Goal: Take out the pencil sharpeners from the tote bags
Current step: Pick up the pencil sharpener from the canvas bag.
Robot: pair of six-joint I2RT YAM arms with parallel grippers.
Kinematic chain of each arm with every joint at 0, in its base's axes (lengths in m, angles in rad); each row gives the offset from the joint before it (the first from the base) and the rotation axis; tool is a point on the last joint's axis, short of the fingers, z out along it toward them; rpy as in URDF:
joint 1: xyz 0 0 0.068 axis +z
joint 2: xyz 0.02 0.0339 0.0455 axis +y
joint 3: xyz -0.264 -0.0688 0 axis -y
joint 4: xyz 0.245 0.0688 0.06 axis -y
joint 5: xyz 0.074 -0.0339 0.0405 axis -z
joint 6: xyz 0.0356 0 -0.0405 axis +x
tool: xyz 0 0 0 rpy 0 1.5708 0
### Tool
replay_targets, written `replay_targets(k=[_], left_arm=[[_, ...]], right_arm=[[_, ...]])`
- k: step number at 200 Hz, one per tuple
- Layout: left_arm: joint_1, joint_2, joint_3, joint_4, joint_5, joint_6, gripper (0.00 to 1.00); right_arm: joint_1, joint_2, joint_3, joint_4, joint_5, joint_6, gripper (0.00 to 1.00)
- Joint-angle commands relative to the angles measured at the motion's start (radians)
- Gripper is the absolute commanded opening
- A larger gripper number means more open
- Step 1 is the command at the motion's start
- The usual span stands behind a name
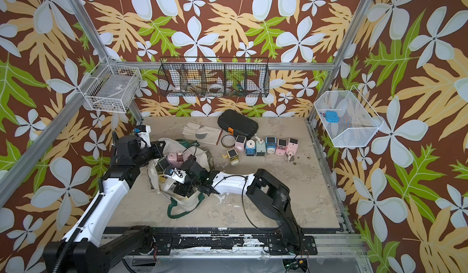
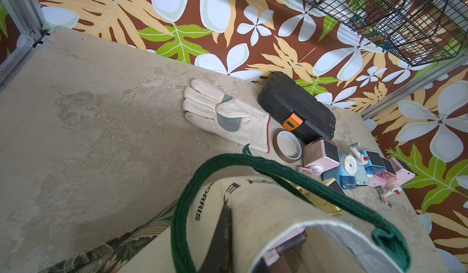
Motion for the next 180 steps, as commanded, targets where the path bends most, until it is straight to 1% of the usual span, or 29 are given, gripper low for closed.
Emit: replay_targets(k=[1,27,49,75,93,123,153,180], left_arm=[[0.0,-0.002,0.017,0.067,0.02,-0.019,0.0],[0.004,-0.002,0.017,0.067,0.021,-0.02,0.0],[0.004,0.0,0.017,0.067,0.023,-0.021,0.0],[0.005,0.001,0.017,0.067,0.025,-0.023,0.0],[0.005,0.0,0.016,0.067,0.025,-0.022,0.0],[0.004,0.0,0.016,0.067,0.026,-0.022,0.0],[0.004,0.0,0.017,0.067,0.027,-0.022,0.0],[0.005,-0.002,0.015,0.067,0.028,-0.022,0.0]], right_arm=[[-0.004,0.025,0.03,-0.026,-0.107,-0.076,0.92],[-0.004,0.053,0.048,-0.044,-0.253,-0.112,0.86],[-0.004,0.063,0.055,-0.077,-0.304,-0.115,0.8],[-0.004,0.047,0.009,-0.054,-0.276,-0.123,0.76],[-0.004,0.058,0.017,-0.066,-0.237,-0.122,0.7],[-0.004,0.071,0.036,-0.098,-0.234,-0.116,0.58],[-0.004,0.026,0.008,-0.086,-0.217,-0.101,0.48],[-0.003,-0.017,-0.047,-0.032,-0.211,-0.091,0.47]])
